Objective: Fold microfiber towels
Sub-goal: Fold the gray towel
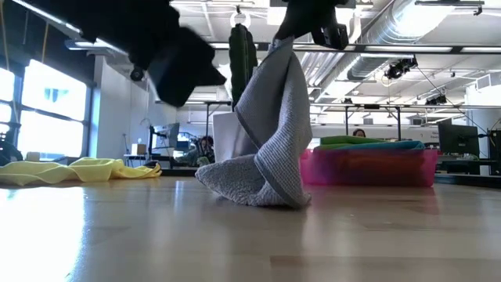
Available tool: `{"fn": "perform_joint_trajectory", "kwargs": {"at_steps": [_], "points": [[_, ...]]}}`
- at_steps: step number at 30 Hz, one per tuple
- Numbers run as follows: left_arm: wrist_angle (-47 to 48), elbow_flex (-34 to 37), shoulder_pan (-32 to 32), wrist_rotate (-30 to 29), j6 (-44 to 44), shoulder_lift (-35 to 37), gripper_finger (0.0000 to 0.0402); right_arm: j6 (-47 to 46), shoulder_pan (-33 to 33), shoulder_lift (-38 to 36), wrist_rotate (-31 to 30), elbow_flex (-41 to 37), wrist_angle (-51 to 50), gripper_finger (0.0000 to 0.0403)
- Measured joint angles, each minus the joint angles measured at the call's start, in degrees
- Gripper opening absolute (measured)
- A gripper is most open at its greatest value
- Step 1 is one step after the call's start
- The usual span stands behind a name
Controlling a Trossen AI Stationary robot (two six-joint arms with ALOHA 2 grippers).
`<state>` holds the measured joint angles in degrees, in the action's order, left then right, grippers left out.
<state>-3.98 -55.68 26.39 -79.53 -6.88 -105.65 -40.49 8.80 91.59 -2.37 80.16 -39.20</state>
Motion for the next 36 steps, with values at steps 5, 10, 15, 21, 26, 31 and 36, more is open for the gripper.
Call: {"fn": "perform_joint_trajectory", "kwargs": {"at_steps": [5, 10, 15, 21, 26, 31, 36], "points": [[-15.4, 0.0, -0.8, 1.6, 10.5, 0.0, 0.0200, 2.0, 0.1, 0.0, -1.6, 0.0, 0.6, 0.0004], [-27.0, 0.0, -3.1, 11.5, 18.4, 0.0, 0.0200, 12.8, 1.5, 0.0, -3.6, 0.0, 1.9, 0.0004], [-33.4, 0.0, -5.3, 11.2, 21.0, 0.0, 0.0200, 16.4, 3.1, 0.0, -4.2, 0.0, 4.6, 0.0004], [-28.4, 0.0, -6.9, 11.9, 17.6, 0.0, 0.0194, 25.2, 5.7, 0.0, -4.2, 0.0, 6.0, 0.0004], [-18.1, 0.0, -6.8, 16.5, 8.4, 0.0, 0.0150, 34.3, 8.0, 0.0, -4.2, 0.0, 5.3, 0.0004], [-13.5, 0.0, -6.8, 24.1, 4.4, 0.0, 0.0090, 38.3, 9.7, 0.0, -5.6, 0.0, 5.4, 0.0004], [-13.4, 0.0, -6.4, 28.4, 4.0, 0.0, 0.0037, 38.9, 10.5, 0.0, -10.2, 0.0, 4.2, 0.0004]]}}
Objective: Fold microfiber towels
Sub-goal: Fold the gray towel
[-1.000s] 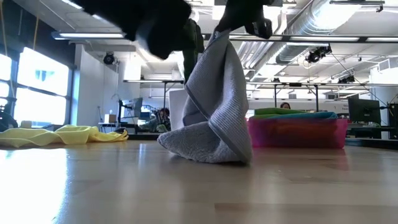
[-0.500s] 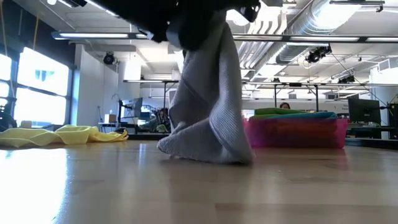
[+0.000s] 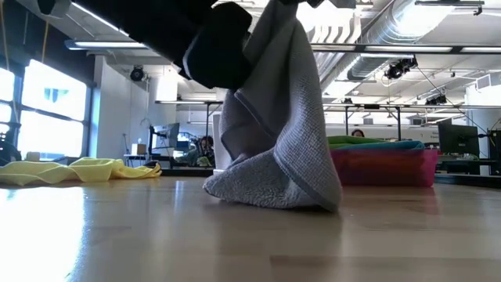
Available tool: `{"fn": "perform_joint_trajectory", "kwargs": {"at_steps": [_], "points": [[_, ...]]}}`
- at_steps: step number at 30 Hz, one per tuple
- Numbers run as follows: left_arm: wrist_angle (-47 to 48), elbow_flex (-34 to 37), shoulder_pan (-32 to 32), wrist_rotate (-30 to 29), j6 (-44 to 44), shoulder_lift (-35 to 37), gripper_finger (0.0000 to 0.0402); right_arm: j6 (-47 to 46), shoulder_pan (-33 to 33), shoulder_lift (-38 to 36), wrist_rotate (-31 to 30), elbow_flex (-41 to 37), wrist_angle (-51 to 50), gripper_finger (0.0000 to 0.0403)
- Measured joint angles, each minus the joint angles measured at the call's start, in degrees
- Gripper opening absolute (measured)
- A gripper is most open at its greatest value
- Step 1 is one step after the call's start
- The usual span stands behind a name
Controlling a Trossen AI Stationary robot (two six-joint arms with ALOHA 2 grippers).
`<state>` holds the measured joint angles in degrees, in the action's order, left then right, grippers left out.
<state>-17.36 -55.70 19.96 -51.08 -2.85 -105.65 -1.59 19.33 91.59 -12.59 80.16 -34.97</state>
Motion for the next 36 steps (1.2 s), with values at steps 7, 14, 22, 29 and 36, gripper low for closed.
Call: {"fn": "perform_joint_trajectory", "kwargs": {"at_steps": [7, 14, 22, 29, 36], "points": [[-0.2, 0.0, 1.4, 6.7, -0.5, 0.0, 0.0007, -2.5, 1.6, 0.0, -1.4, 0.0, -6.4, 0.0057], [0.1, 0.0, 1.6, 26.5, -6.8, 0.0, 0.0003, -14.5, 8.0, 0.0, 0.3, 0.0, -6.6, 0.0156], [2.9, 0.0, -0.2, 34.8, -11.1, 0.0, 0.0001, -28.5, 19.6, 2.1, -6.9, -7.3, 9.2, 0.0169], [-1.3, 0.0, -4.5, 33.3, -12.2, 0.0, 0.0001, -35.5, 23.6, 9.9, -19.8, -13.0, 28.6, 0.0169], [-2.6, 0.0, -7.2, 33.9, -14.8, 0.0, 0.0001, -51.9, 23.4, 17.7, -20.3, -13.0, 30.8, 0.0169]]}}
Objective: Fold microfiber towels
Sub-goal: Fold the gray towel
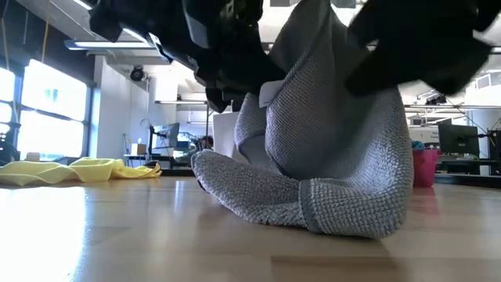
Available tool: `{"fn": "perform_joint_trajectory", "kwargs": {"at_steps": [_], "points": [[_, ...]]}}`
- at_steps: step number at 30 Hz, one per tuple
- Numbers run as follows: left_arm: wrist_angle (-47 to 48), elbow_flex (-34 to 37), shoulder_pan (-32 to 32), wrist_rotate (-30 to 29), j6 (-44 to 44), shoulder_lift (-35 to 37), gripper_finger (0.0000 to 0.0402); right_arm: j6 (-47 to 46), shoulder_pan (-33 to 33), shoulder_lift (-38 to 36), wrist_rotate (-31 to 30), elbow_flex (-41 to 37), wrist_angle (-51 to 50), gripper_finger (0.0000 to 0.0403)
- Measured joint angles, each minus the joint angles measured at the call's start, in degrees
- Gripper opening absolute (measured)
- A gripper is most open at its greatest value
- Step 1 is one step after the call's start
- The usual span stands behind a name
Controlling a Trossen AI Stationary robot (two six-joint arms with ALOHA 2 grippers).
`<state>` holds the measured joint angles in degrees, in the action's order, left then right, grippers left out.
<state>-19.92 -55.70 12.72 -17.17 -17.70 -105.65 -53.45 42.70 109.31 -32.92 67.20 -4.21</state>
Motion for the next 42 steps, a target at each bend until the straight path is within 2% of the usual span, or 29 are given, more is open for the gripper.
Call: {"fn": "perform_joint_trajectory", "kwargs": {"at_steps": [3, 11, 15, 19, 21, 23, 25, 27, 31, 34, 38, 42], "points": [[0.5, 0.0, 0.2, 0.5, -0.4, 0.0, 0.0001, -0.6, 0.0, 0.8, -3.0, 0.0, -2.1, 0.0169], [1.5, 0.0, 3.9, 10.3, -4.3, 0.0, 0.0000, 1.1, -2.0, -2.3, -6.0, 0.0, -18.1, 0.0169], [1.0, 0.0, 5.7, 13.1, -5.8, 0.0, 0.0000, 10.9, -4.6, -3.9, -7.3, 0.0, -23.0, 0.0169], [-1.2, 0.0, 6.7, 16.0, -6.1, 0.0, 0.0000, 24.9, -8.5, -4.8, -7.3, 0.0, -19.8, 0.0169], [-1.6, 0.0, 6.7, 16.1, -6.1, 0.0, 0.0000, 29.6, -10.2, -4.9, -5.8, 0.4, -18.3, 0.0169], [-1.8, 0.0, 6.4, 15.8, -5.8, 0.0, 0.0000, 29.8, -11.7, -4.9, -1.8, 1.2, -18.4, 0.0169], [-1.4, 0.0, 5.9, 15.1, -5.7, 0.0, 0.0000, 24.9, -12.3, -5.1, 3.8, 2.4, -21.3, 0.0169], [-0.4, 0.0, 5.2, 15.0, -5.7, 0.0, 0.0000, 18.3, -11.4, -5.6, 6.9, 3.3, -25.3, 0.0169], [2.0, 0.0, 4.3, 14.9, -5.0, 0.0, 0.0000, 6.4, -6.4, -5.7, 5.9, 3.6, -28.5, 0.0169], [2.2, 0.0, 3.7, 14.8, -4.6, 0.0, 0.0000, -3.5, -2.3, -5.7, 2.2, 2.2, -27.7, 0.0169], [2.1, 0.0, 3.4, 14.7, -4.2, 0.0, 0.0000, -14.8, 2.4, -4.4, -7.3, 0.3, -26.0, 0.0169], [2.0, 0.0, 3.3, 14.6, -4.1, 0.0, 0.0000, -20.0, 4.7, -0.9, -12.9, -1.1, -21.8, 0.0169]]}}
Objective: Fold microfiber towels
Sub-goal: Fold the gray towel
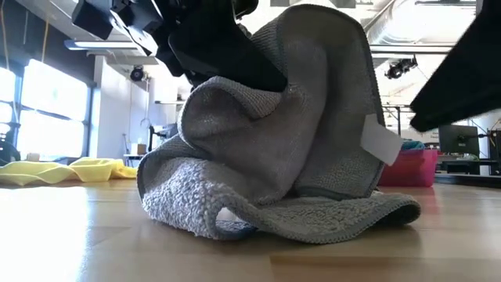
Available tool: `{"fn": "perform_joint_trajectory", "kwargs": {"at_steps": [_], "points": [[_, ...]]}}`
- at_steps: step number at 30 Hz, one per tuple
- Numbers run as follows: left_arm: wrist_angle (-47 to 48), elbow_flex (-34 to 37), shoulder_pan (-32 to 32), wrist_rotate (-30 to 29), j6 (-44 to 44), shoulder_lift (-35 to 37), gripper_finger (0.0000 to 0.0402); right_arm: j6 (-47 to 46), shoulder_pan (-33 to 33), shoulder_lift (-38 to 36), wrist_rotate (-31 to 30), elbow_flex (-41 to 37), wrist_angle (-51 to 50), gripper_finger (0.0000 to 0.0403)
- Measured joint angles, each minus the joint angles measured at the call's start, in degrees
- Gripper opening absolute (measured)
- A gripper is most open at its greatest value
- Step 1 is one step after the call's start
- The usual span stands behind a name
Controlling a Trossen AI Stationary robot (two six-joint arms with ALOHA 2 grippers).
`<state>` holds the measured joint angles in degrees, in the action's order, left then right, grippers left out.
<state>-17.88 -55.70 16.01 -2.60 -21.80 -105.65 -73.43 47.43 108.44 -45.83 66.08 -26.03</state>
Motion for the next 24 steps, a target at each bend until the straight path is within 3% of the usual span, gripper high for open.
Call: {"fn": "perform_joint_trajectory", "kwargs": {"at_steps": [12, 24], "points": [[0.0, 0.0, 0.0, 0.0, 0.1, 0.0, 0.0000, -0.2, 0.1, 7.4, -9.4, -0.3, 2.8, 0.0169], [-0.5, 0.0, 0.0, 0.0, -0.1, 0.0, 0.0001, 0.4, -2.6, 7.6, -12.5, -1.7, 5.6, 0.0169]]}}
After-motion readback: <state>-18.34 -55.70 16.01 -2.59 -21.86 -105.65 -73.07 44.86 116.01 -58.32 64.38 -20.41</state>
